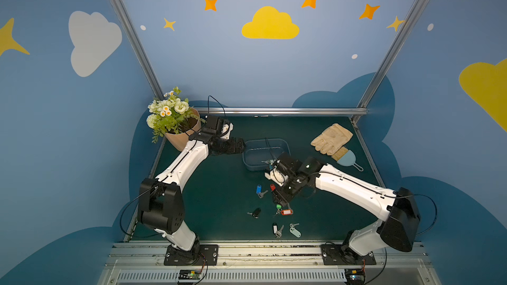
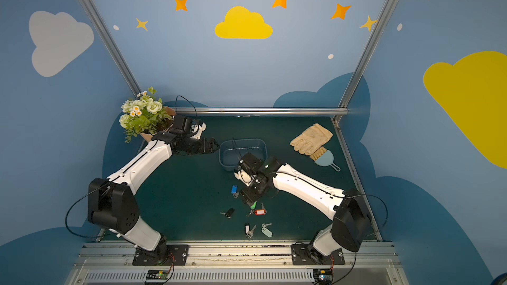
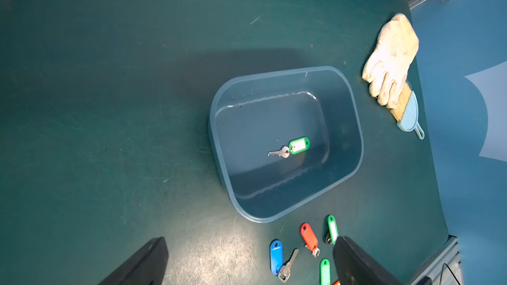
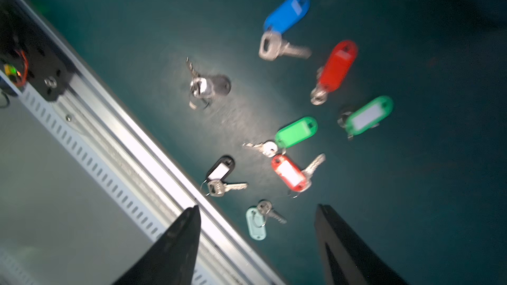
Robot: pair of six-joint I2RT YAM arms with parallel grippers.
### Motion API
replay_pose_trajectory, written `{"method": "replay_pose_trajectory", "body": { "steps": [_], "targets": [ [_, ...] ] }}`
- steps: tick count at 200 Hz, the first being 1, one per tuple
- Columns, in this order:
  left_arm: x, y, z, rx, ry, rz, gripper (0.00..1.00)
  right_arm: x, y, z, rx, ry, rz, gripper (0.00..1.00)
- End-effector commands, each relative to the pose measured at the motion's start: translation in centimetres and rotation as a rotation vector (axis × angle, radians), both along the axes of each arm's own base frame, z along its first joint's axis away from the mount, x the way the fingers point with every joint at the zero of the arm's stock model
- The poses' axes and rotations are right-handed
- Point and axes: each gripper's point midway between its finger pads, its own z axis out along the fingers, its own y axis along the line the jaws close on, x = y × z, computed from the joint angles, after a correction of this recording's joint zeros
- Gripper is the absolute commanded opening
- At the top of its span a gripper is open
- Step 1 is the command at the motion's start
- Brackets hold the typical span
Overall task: Take the keys out of the storage box
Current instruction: Place the key at the center of the board, then adjust the storage box at the center of the board.
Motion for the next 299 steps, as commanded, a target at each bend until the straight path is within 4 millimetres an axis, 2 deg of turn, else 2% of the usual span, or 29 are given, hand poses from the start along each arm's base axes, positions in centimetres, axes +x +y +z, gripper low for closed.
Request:
{"method": "replay_pose_trajectory", "body": {
  "steps": [1, 13, 34, 59, 77, 99, 117, 139, 152, 168, 204, 239, 255, 281, 299],
  "targets": [
    [-0.3, -1.3, 1.1, 0.042, -0.030, -0.058, 1.00, 5.1, -1.3, 2.7, 0.054, -0.071, -0.206, 0.80],
    [-0.2, -1.3, 1.2, 0.063, -0.037, -0.047, 1.00, 7.9, -1.6, 3.0, 0.077, -0.084, -0.342, 0.80],
    [-0.2, -1.6, 1.0, 0.050, -0.034, -0.034, 1.00, 11.4, -0.7, 3.1, 0.094, -0.103, -0.394, 0.78],
    [-0.3, -1.4, 0.9, 0.062, -0.030, -0.020, 1.00, 15.1, 1.6, 2.3, 0.105, -0.061, -0.410, 0.74],
    [-0.2, -0.7, 1.2, 0.079, -0.039, 0.006, 1.00, 16.4, 3.1, 1.2, 0.066, 0.029, -0.394, 0.70],
    [-0.4, 0.5, 1.2, 0.067, -0.038, 0.054, 1.00, 17.1, 2.8, -1.1, -0.085, 0.142, -0.436, 0.66],
    [-0.5, 1.5, 1.0, 0.043, -0.035, 0.091, 1.00, 18.1, 3.1, -2.9, -0.158, 0.155, -0.452, 0.64],
    [-0.5, 2.4, 0.7, 0.041, -0.033, 0.113, 1.00, 19.3, 3.4, -4.1, -0.189, 0.137, -0.456, 0.64],
    [-0.4, 2.9, 0.6, 0.043, -0.027, 0.122, 1.00, 19.3, 2.8, -4.9, -0.228, 0.131, -0.457, 0.64],
    [-0.4, 3.3, 0.2, 0.041, -0.007, 0.127, 1.00, 19.1, 1.3, -5.1, -0.292, 0.127, -0.505, 0.64],
    [-0.3, 2.8, -1.2, 0.012, 0.048, 0.122, 1.00, 18.9, -1.4, -3.6, -0.326, 0.108, -0.520, 0.66],
    [-0.1, 1.9, -1.4, -0.045, 0.073, 0.105, 1.00, 18.8, -3.5, -1.9, -0.329, 0.115, -0.540, 0.66],
    [0.0, 1.7, -1.4, -0.052, 0.078, 0.102, 1.00, 18.0, -2.3, -1.3, -0.266, 0.140, -0.457, 0.66],
    [0.2, 1.7, -1.6, -0.049, 0.079, 0.099, 1.00, 14.7, 3.1, -1.6, -0.193, 0.061, -0.070, 0.72],
    [0.3, 1.9, -1.6, -0.047, 0.080, 0.104, 1.00, 13.3, 5.3, -2.5, -0.194, 0.016, 0.083, 0.75]
  ]
}}
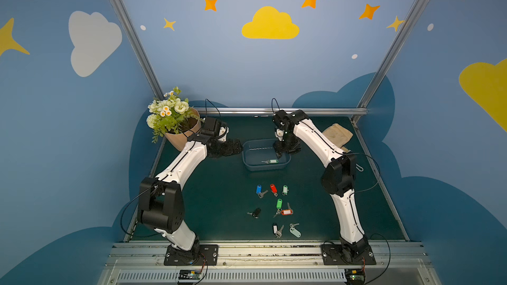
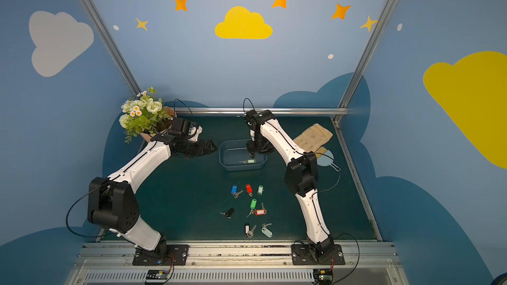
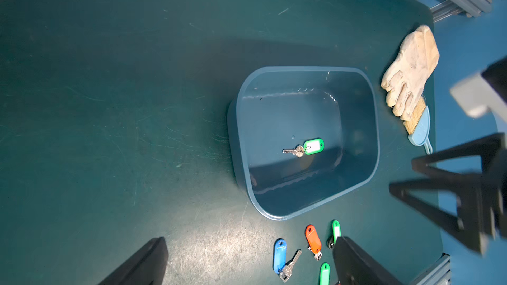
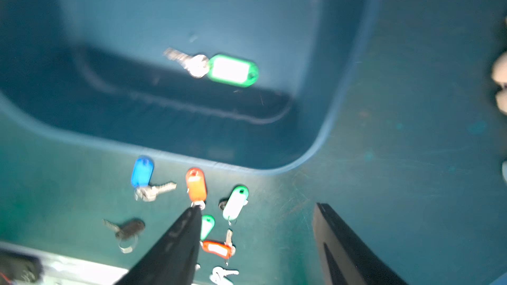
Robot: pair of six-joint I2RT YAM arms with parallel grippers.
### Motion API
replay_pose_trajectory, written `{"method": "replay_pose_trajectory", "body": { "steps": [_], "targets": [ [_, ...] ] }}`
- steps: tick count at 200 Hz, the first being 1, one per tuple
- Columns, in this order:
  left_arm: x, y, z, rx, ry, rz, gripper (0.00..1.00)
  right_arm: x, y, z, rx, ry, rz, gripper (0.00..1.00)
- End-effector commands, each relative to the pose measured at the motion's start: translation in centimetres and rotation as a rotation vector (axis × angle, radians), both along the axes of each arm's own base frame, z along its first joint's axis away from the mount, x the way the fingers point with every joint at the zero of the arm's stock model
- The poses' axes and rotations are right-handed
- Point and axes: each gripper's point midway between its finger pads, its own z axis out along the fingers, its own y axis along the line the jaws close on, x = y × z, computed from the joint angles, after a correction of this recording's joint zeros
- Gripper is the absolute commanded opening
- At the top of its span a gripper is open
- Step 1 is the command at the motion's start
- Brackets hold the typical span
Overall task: Take the keys out of the storage box
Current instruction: Adjust the storage box at the center of the board.
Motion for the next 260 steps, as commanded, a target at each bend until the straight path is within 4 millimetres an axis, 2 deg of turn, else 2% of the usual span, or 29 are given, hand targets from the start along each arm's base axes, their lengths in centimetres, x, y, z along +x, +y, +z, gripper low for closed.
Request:
{"method": "replay_pose_trajectory", "body": {
  "steps": [1, 7, 9, 11, 15, 51, 78, 117, 165, 218, 239, 260],
  "targets": [
    [0.7, -0.1, 0.8, -0.022, -0.018, 0.000, 1.00, -2.9, 5.5, -0.1, 0.079, -0.044, 0.340, 0.75],
    [0.7, 0.0, 0.7, -0.020, -0.015, 0.002, 1.00, -3.0, 6.1, -0.4, 0.101, -0.037, 0.354, 0.77],
    [0.7, 0.0, 0.8, -0.020, -0.016, 0.003, 1.00, -3.0, 6.2, -0.4, 0.107, -0.035, 0.357, 0.82],
    [0.7, 0.1, 0.8, -0.020, -0.016, 0.005, 1.00, -2.9, 6.4, -0.5, 0.117, -0.033, 0.362, 0.94],
    [0.6, 0.1, 0.8, -0.020, -0.016, 0.004, 1.00, -2.9, 6.7, -0.6, 0.132, -0.033, 0.372, 0.98],
    [0.1, 0.9, 0.7, -0.019, -0.013, 0.021, 1.00, -1.7, 8.7, -2.0, 0.167, -0.092, 0.492, 0.98],
    [-0.3, 1.6, 0.8, -0.014, -0.015, 0.039, 1.00, -1.6, 9.4, -3.5, 0.177, -0.082, 0.563, 0.93],
    [-0.8, 2.5, 0.9, -0.004, -0.016, 0.054, 1.00, -1.2, 9.2, -5.4, 0.172, -0.052, 0.606, 0.84],
    [-0.6, 3.1, 1.3, -0.004, -0.027, 0.064, 1.00, -1.9, 8.7, -7.1, 0.087, -0.036, 0.659, 0.66],
    [-0.5, 3.5, 1.4, -0.001, -0.029, 0.069, 1.00, -3.4, 8.0, -5.2, 0.053, -0.061, 0.706, 0.35],
    [-0.4, 3.5, 1.3, -0.002, -0.030, 0.068, 1.00, -3.5, 7.5, -4.8, 0.045, -0.067, 0.712, 0.26],
    [-0.3, 3.6, 1.4, -0.002, -0.030, 0.068, 1.00, -3.5, 7.7, -3.3, 0.067, -0.081, 0.721, 0.20]
  ]
}}
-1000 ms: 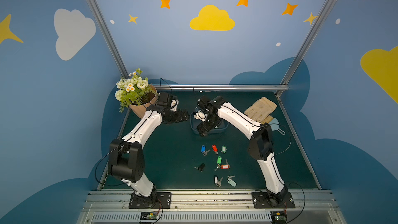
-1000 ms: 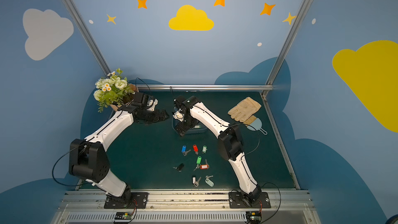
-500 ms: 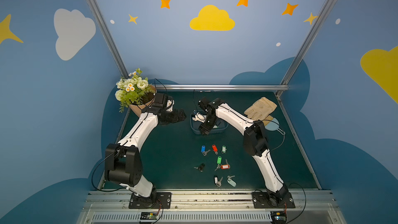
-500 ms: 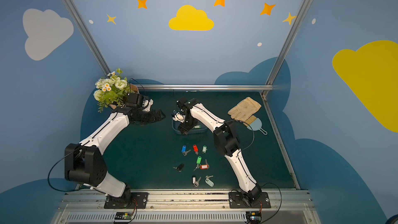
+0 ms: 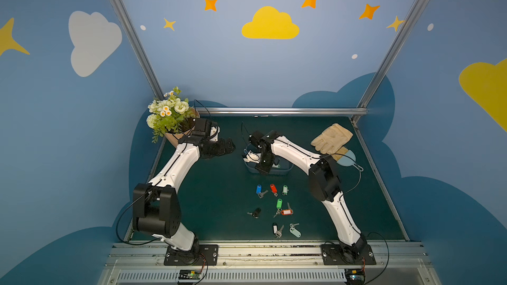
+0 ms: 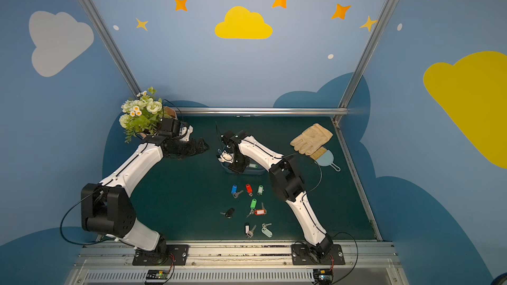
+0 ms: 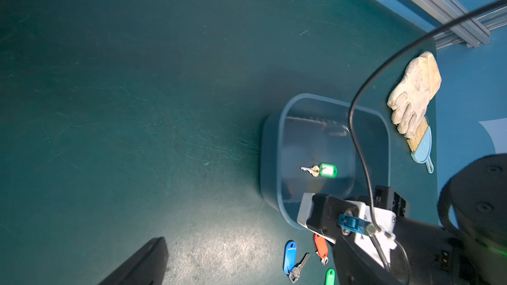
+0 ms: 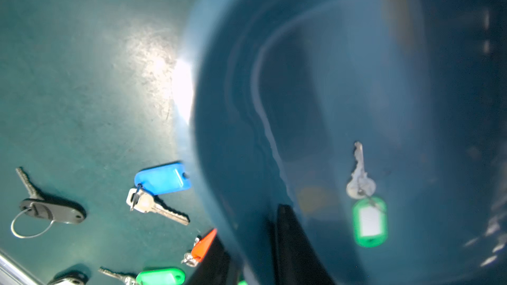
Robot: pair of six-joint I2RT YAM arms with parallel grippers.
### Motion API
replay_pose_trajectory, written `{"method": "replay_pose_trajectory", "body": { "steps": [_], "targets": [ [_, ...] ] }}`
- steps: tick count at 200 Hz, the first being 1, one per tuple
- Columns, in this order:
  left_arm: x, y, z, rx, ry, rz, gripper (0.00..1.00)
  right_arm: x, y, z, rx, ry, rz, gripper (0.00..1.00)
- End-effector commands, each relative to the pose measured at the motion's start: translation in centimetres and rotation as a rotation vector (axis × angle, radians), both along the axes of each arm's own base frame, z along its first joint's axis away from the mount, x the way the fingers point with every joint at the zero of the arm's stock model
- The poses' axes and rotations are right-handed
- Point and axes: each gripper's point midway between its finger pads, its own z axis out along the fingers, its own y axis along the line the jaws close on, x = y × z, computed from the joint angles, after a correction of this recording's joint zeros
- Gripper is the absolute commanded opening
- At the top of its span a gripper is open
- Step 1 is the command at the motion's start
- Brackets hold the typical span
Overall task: Take the keys out of the storage box
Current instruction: Adjust the storage box at the center of the board.
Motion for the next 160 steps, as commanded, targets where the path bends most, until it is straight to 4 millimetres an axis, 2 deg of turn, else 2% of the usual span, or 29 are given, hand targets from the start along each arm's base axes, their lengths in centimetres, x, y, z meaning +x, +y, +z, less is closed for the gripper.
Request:
{"method": "replay_pose_trajectory", "body": {
  "steps": [1, 47, 62, 100, 140, 160],
  "targets": [
    [-0.2, 0.2, 0.8, 0.000, -0.013, -0.010, 1.00, -0.1, -0.3, 4.1, 0.043, -0.042, 0.016, 0.20],
    [-0.3, 0.4, 0.9, 0.003, -0.016, -0.005, 1.00, -0.8, -0.1, 8.4, 0.174, 0.030, -0.002, 0.05],
    [-0.4, 0.5, 0.9, 0.003, -0.018, -0.003, 1.00, -0.7, -0.2, 9.5, 0.209, 0.047, -0.023, 0.03],
    [-0.4, 0.4, 0.9, -0.005, -0.017, -0.001, 1.00, -0.5, -0.2, 10.5, 0.287, 0.102, -0.030, 0.00],
    [-0.5, 0.5, 1.0, -0.004, -0.019, 0.005, 1.00, -2.1, 2.0, 12.6, 0.482, 0.243, 0.046, 0.00],
    [-0.6, 0.5, 1.2, -0.003, -0.022, 0.008, 1.00, -2.0, 2.4, 12.2, 0.497, 0.262, 0.054, 0.00]
  ]
}}
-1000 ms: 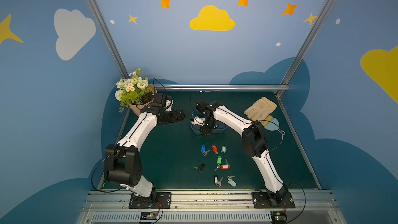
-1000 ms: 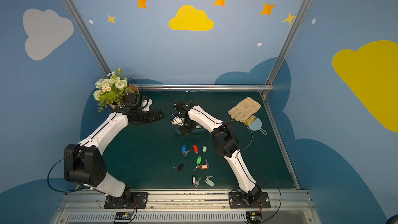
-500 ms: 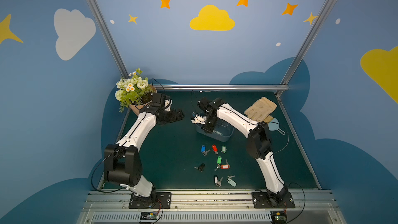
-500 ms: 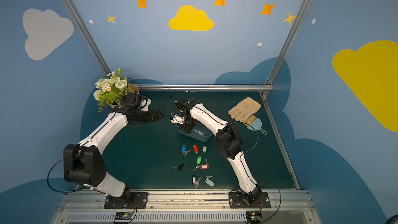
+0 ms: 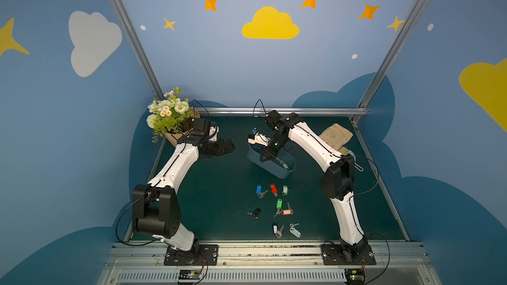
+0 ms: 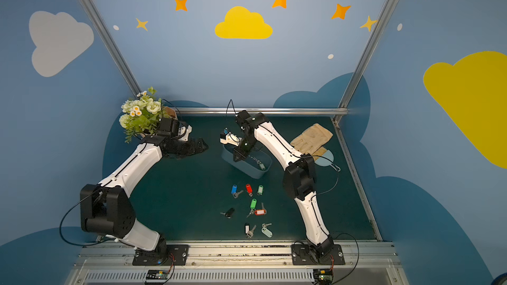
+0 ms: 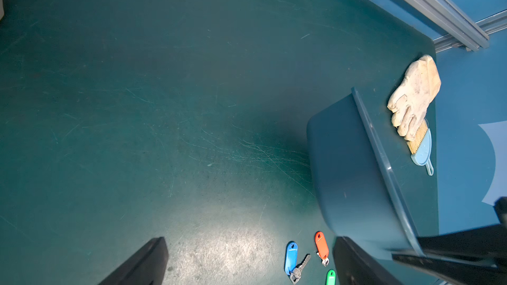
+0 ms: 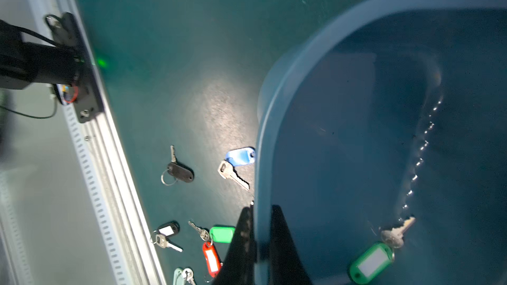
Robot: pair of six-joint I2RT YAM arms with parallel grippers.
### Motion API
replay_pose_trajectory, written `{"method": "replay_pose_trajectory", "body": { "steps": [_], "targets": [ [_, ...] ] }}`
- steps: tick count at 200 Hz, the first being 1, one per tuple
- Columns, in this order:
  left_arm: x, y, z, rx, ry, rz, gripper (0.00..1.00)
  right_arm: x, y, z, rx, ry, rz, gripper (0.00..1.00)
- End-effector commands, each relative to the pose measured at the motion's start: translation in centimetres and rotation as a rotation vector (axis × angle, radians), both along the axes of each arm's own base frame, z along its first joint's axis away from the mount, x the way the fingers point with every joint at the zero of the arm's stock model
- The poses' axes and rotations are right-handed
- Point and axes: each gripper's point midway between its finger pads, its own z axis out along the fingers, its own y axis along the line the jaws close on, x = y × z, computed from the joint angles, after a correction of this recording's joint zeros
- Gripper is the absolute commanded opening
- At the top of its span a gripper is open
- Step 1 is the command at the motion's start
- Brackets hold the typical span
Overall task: Take the keys out of the storage box
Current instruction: Adjust the storage box at the center of the board.
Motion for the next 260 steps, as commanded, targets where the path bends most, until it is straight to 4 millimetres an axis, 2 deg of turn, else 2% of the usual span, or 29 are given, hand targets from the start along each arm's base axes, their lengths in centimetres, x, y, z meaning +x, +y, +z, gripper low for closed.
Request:
{"method": "replay_pose_trajectory", "body": {
  "steps": [1, 34, 52, 75, 83, 101, 114, 117, 127, 145, 155, 170, 189, 214, 234, 249, 260],
  "targets": [
    [-0.6, 0.2, 0.8, -0.004, -0.012, 0.000, 1.00, -1.4, 1.2, 1.1, 0.097, 0.076, 0.060, 0.00],
    [-0.7, 0.2, 0.7, -0.001, -0.009, 0.000, 1.00, -0.4, 0.8, -1.2, 0.023, 0.055, 0.053, 0.00],
    [-0.7, 0.3, 0.8, 0.000, -0.010, 0.002, 1.00, 0.3, 0.1, -2.9, -0.054, 0.020, 0.050, 0.07],
    [-0.7, 0.2, 0.8, -0.001, -0.008, -0.001, 1.00, 0.8, 0.0, -2.9, -0.050, 0.011, 0.047, 0.14],
    [-0.7, 0.2, 0.8, 0.001, -0.009, -0.002, 1.00, 1.0, 0.0, -3.0, -0.054, 0.003, 0.044, 0.22],
    [-0.6, 0.3, 0.8, 0.002, -0.009, -0.002, 1.00, 1.6, -0.6, -3.8, -0.105, -0.030, 0.033, 0.55],
    [-0.6, 0.2, 0.9, 0.000, -0.009, -0.003, 1.00, 2.1, -1.2, -4.5, -0.158, -0.063, 0.018, 0.68],
    [-0.5, 0.2, 0.9, 0.002, -0.011, -0.003, 1.00, 2.1, -1.4, -4.5, -0.165, -0.066, 0.015, 0.73],
    [-0.5, 0.2, 0.9, -0.001, -0.010, -0.006, 1.00, 2.3, -1.6, -4.2, -0.179, -0.084, -0.003, 0.84],
    [-0.3, 0.2, 0.9, 0.001, -0.011, -0.007, 1.00, 2.4, -2.1, -2.4, -0.179, -0.107, -0.060, 0.86],
    [-0.2, 0.2, 1.0, 0.001, -0.013, -0.008, 1.00, 2.9, -3.1, -1.4, -0.221, -0.131, -0.152, 0.88],
    [0.0, 0.0, 1.3, -0.005, -0.018, -0.013, 1.00, 3.6, -5.6, -0.5, -0.321, -0.170, -0.283, 0.90],
    [0.4, -0.2, 1.5, -0.015, -0.025, -0.016, 1.00, 4.0, -9.7, -0.6, -0.434, -0.145, -0.503, 0.90],
    [1.1, -0.7, 1.8, -0.036, -0.030, -0.030, 1.00, 2.4, -13.4, -1.3, -0.497, -0.006, -0.731, 0.88],
    [1.6, -1.5, 1.8, -0.049, -0.027, -0.048, 1.00, 0.9, -14.2, -2.3, -0.512, 0.090, -0.849, 0.87],
    [1.8, -2.1, 1.5, -0.058, -0.018, -0.060, 1.00, 0.2, -13.8, -3.3, -0.505, 0.166, -0.895, 0.86],
    [2.0, -2.5, 1.3, -0.067, -0.015, -0.068, 1.00, 0.0, -13.1, -4.2, -0.497, 0.225, -0.913, 0.82]
  ]
}}
